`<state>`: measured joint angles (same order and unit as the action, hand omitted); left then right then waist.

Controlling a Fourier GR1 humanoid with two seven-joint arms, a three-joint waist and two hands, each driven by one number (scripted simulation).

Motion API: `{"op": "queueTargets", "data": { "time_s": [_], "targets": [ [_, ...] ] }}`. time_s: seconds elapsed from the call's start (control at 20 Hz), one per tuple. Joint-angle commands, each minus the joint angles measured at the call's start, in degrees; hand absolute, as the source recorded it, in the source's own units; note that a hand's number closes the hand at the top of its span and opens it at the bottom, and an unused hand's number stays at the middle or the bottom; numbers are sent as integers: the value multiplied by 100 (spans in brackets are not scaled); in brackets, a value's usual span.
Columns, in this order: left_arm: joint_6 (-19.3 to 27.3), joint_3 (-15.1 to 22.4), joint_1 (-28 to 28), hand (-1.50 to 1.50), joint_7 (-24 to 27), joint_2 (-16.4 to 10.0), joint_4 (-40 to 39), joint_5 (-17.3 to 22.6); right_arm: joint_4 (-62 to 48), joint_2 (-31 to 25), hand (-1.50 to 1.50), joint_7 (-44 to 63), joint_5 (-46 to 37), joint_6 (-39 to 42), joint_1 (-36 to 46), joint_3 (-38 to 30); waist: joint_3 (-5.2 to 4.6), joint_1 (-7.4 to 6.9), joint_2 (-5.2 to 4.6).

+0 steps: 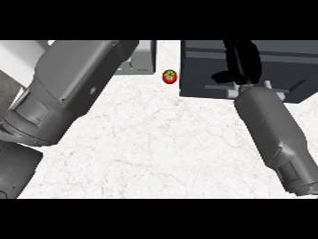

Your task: Pick up the can, place it into the drawer and close the drawer

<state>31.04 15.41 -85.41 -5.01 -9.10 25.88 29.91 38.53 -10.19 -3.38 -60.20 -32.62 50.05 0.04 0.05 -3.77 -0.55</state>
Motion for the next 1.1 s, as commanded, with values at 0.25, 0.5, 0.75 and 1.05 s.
{"op": "queueTargets", "data": {
  "time_s": [0.25, 0.5, 0.75, 1.05],
  "targets": [
    [-162, 55, 522, -150, -322, -493, 636, -125, -1406, -52, -150, -114, -119, -570, 1219, -355, -1, -81, -31],
    [-168, 207, 559, -150, -706, -534, 1172, -171, -1835, -13, -150, 140, -273, -788, 1643, -402, 0, -325, -49],
    [-291, 214, 997, -150, -755, -726, 1670, -132, -1841, 67, -150, -275, 145, -721, 1803, -720, 3, -366, -22],
    [-369, 201, 1321, -150, -777, -883, 2074, -110, -1856, -47, -150, -814, 613, -405, 2091, -1145, 6, -356, -49]
  ]
}}
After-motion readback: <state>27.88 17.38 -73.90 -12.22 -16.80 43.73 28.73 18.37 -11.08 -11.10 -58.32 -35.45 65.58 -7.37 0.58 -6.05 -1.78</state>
